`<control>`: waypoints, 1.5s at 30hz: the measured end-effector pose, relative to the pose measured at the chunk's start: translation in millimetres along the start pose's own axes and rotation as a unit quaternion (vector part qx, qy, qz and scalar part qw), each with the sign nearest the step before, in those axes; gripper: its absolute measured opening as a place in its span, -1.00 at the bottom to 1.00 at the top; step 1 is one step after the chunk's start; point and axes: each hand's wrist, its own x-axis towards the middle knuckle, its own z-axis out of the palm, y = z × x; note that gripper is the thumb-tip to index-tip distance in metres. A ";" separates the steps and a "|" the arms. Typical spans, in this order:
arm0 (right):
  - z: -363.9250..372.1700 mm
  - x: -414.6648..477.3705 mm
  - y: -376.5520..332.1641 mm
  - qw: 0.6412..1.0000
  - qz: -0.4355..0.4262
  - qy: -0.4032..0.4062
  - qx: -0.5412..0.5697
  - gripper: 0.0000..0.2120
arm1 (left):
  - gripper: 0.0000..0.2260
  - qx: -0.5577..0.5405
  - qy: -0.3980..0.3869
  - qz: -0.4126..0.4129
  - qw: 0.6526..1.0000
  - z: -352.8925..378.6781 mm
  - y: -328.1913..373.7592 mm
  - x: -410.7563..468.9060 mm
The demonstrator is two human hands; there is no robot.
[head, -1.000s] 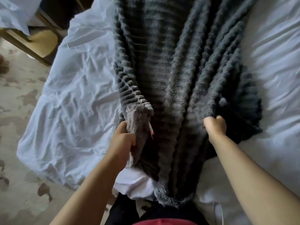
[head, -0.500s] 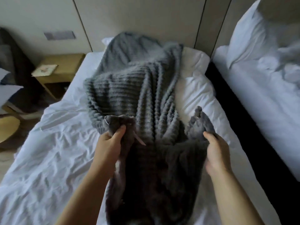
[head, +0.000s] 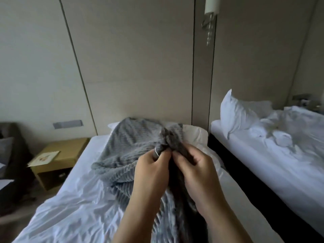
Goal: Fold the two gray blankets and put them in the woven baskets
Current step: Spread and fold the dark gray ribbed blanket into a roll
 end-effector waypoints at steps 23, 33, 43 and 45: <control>18.9 -4.7 4.5 0.992 0.007 -0.125 0.011 -0.75 | -0.51 -0.120 0.029 -0.159 0.979 -36.4 -5.9 4.0; 8.1 -12.8 12.2 0.976 -0.041 -0.189 -0.098 -0.78 | -0.42 0.013 -0.013 -0.057 0.998 -40.4 -10.6 -5.5; 1.4 -30.4 86.0 0.980 0.072 -0.103 -0.155 -0.58 | -0.74 -0.247 0.191 -0.136 0.940 -61.3 -28.7 15.1; -10.4 -46.6 136.0 0.940 0.163 -0.135 -0.269 -0.64 | -0.76 -0.266 0.273 -0.134 0.915 -88.5 -36.4 20.1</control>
